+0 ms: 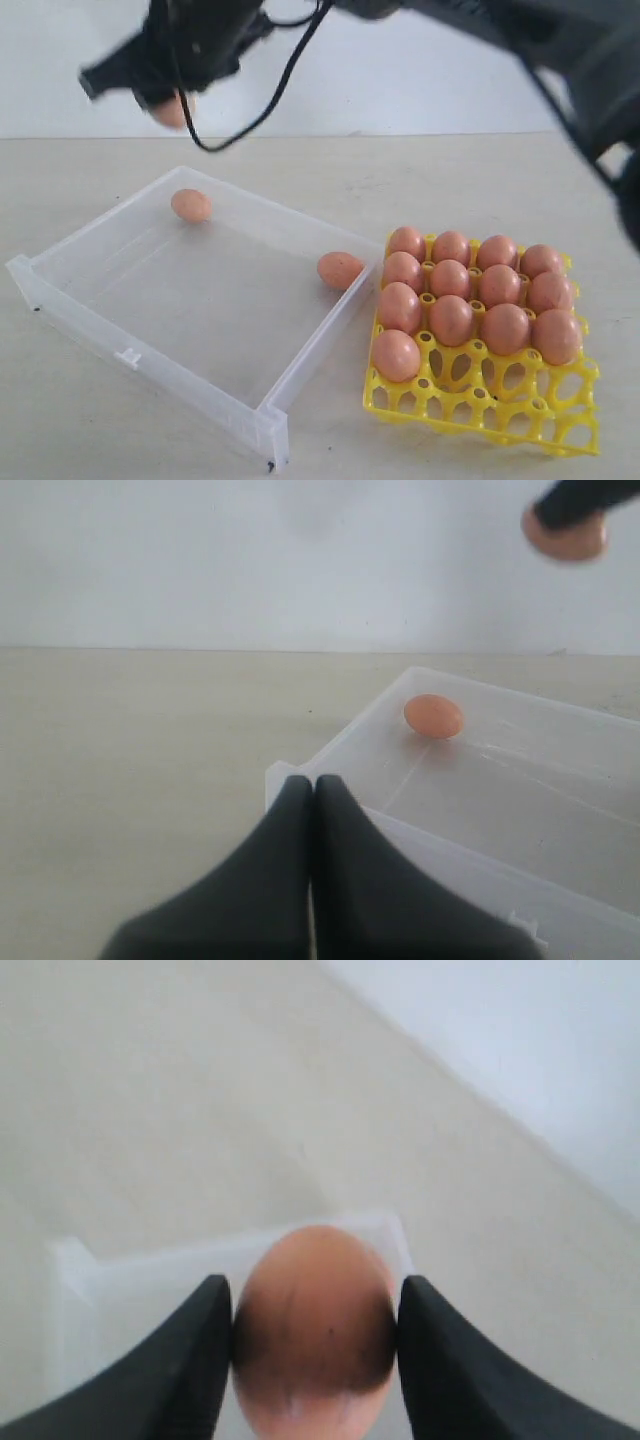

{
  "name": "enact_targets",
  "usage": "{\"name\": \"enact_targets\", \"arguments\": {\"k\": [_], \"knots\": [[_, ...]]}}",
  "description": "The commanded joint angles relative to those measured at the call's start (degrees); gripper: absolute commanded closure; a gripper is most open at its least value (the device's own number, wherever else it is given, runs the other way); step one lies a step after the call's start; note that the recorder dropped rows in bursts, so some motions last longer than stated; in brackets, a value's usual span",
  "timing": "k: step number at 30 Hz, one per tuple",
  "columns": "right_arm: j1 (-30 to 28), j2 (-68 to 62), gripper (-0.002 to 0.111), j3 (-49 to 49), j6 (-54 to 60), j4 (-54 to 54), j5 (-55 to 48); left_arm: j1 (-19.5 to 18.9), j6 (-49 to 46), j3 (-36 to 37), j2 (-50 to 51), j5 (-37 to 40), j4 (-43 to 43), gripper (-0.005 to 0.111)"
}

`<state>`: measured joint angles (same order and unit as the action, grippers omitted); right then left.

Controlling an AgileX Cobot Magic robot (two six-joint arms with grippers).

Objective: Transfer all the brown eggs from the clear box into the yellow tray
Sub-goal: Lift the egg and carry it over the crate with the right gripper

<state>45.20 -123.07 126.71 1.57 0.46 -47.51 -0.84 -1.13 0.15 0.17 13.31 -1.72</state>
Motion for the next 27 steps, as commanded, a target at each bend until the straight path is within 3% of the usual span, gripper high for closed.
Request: {"name": "enact_targets", "arguments": {"k": [1,5,9,12,14,17,19,20,22,23,25,27], "knots": [[-0.02,8.5,0.107,-2.61,9.91,7.7,7.54,0.25,-0.03,-0.15,-0.17,0.0,-0.31,0.111],[-0.02,17.86,0.109,-18.82,22.21,21.43,19.71,0.25,-0.03,-0.15,-0.17,0.0,-0.31,0.111],[-0.02,32.67,0.109,-47.08,31.93,36.31,48.69,0.25,-0.03,-0.15,-0.17,0.0,-0.31,0.111],[-0.13,45.04,0.109,-68.27,29.67,37.4,67.08,0.25,-0.03,-0.15,-0.17,0.0,-0.31,0.111],[-1.0,51.87,0.109,-78.9,28.72,37.17,73.57,0.25,-0.03,-0.15,-0.17,0.0,-0.31,0.111],[-6.36,60.11,0.109,-91.03,28.72,35.84,72.0,0.25,-0.03,-0.15,-0.17,0.0,-0.31,0.111],[-16.28,63.71,0.109,-95.4,26.84,34.41,65.21,0.25,-0.03,-0.15,-0.17,0.0,-0.31,0.111],[-23.88,63.94,0.109,-94.25,22.85,26.57,57.66,0.25,-0.03,-0.15,-0.17,0.0,-0.31,0.111],[-33.3,61.28,0.109,-88.92,14.8,11.85,47.51,0.25,-0.03,-0.15,-0.17,0.0,-0.31,0.111],[-35.62,59.57,0.109,-86.44,14.45,9.4,44.94,0.25,-0.03,-0.15,-0.17,0.0,-0.31,0.111],[-38.88,53.13,0.109,-78.87,16.28,11.07,39.95,0.25,-0.03,-0.15,-0.17,0.0,-0.31,0.111],[-38.28,43.81,0.109,-68.81,28.23,28.44,33.35,0.25,-0.03,-0.15,-0.17,0.0,-0.31,0.111]]}}
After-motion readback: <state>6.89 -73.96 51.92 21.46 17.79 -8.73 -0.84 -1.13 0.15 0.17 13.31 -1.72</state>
